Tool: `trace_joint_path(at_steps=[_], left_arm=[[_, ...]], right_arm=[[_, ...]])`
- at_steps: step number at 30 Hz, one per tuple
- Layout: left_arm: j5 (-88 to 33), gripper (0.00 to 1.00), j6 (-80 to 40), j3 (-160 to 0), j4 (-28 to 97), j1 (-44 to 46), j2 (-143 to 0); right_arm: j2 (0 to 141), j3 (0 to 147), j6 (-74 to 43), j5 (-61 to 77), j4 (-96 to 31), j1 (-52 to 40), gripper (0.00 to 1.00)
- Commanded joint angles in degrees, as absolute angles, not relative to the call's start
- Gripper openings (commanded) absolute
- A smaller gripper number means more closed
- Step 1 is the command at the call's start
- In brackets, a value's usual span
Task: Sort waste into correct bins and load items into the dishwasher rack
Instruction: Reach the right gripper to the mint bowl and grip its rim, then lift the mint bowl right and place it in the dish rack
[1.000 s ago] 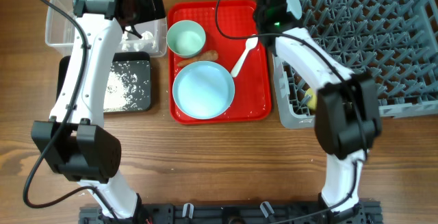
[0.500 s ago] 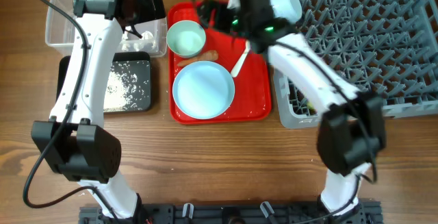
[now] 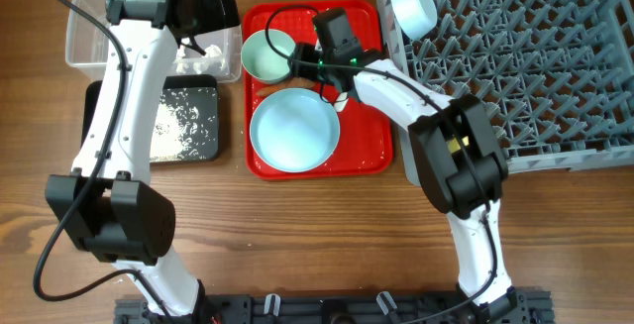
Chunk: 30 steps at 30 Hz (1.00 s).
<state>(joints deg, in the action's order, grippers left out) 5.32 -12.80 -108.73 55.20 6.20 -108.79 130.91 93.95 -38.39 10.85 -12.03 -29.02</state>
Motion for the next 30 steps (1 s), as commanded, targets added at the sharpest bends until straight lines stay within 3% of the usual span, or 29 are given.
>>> trace_joint_path(at_steps=[1, 4, 8, 9, 16, 21, 23, 26, 30], left_arm=[[5.89, 1.0, -12.88, -109.58, 55.05, 5.98, -108.12], [5.89, 1.0, -12.88, -109.58, 55.05, 5.98, -108.12], [5.89, 1.0, -12.88, -109.58, 55.05, 6.0, -108.12], [5.89, 1.0, -12.88, -109.58, 55.05, 5.98, -108.12], [5.89, 1.0, -12.88, -109.58, 55.05, 6.0, -108.12], [5.89, 1.0, -12.88, -109.58, 55.05, 5.98, -108.12], [5.89, 1.0, -12.88, -109.58, 55.05, 5.98, -108.12], [5.89, 1.0, -12.88, -109.58, 55.05, 5.98, -108.12], [5.89, 1.0, -12.88, -109.58, 55.05, 6.0, -108.12]], right_arm=[[131.9, 95.33, -39.31, 6.24, -11.73, -30.61, 0.48], [131.92, 95.33, -41.17, 3.6, -12.03, -31.33, 0.28], [131.46, 95.37, -42.37, 4.84, -12.32, -30.24, 0.12], [130.41, 95.37, -42.37, 5.17, -13.67, -29.1, 0.04], [121.16, 95.37, -35.77, 4.34, -17.96, -25.04, 0.04], [107.22, 95.37, -28.03, -6.02, -24.12, -23.94, 0.04], [102.5, 95.37, -26.83, -14.74, -28.08, -23.97, 0.05], [96.25, 95.37, -26.98, -39.35, -40.32, -23.97, 0.04], [96.27, 94.65, -26.89, -64.82, -53.49, -23.79, 0.04]])
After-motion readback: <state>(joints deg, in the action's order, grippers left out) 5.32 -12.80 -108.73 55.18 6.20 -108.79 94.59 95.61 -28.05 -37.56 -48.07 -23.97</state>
